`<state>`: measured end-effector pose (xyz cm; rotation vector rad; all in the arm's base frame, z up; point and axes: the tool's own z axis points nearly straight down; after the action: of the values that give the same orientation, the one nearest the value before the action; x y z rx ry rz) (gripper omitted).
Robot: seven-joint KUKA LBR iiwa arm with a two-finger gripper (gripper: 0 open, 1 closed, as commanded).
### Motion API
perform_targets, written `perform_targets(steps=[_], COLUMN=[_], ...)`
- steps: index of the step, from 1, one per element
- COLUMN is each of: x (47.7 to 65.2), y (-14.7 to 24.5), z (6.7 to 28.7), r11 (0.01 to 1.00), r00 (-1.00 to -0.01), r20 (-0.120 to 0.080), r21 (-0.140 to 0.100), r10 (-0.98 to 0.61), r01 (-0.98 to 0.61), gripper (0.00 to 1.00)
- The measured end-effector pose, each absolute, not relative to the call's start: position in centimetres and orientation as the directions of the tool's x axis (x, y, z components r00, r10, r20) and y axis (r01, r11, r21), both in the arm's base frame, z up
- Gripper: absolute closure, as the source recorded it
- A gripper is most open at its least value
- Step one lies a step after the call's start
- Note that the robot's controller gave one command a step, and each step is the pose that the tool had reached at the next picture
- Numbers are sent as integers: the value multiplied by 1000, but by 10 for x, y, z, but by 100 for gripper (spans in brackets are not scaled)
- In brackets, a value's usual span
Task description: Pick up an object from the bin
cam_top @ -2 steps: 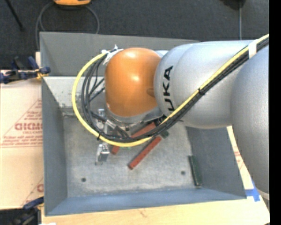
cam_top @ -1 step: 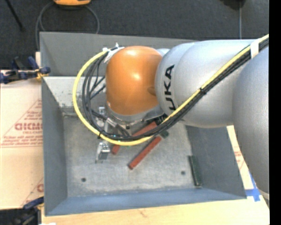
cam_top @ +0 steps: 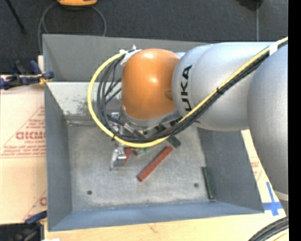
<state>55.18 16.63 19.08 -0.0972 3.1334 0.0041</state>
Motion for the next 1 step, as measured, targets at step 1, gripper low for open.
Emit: perform_targets(steps=[1], x=[551], y=[144], z=[139], r11=[1000], r00=[-1000], r20=[-7], r21=[2], r10=[-4], r01=[-4], gripper=[0])
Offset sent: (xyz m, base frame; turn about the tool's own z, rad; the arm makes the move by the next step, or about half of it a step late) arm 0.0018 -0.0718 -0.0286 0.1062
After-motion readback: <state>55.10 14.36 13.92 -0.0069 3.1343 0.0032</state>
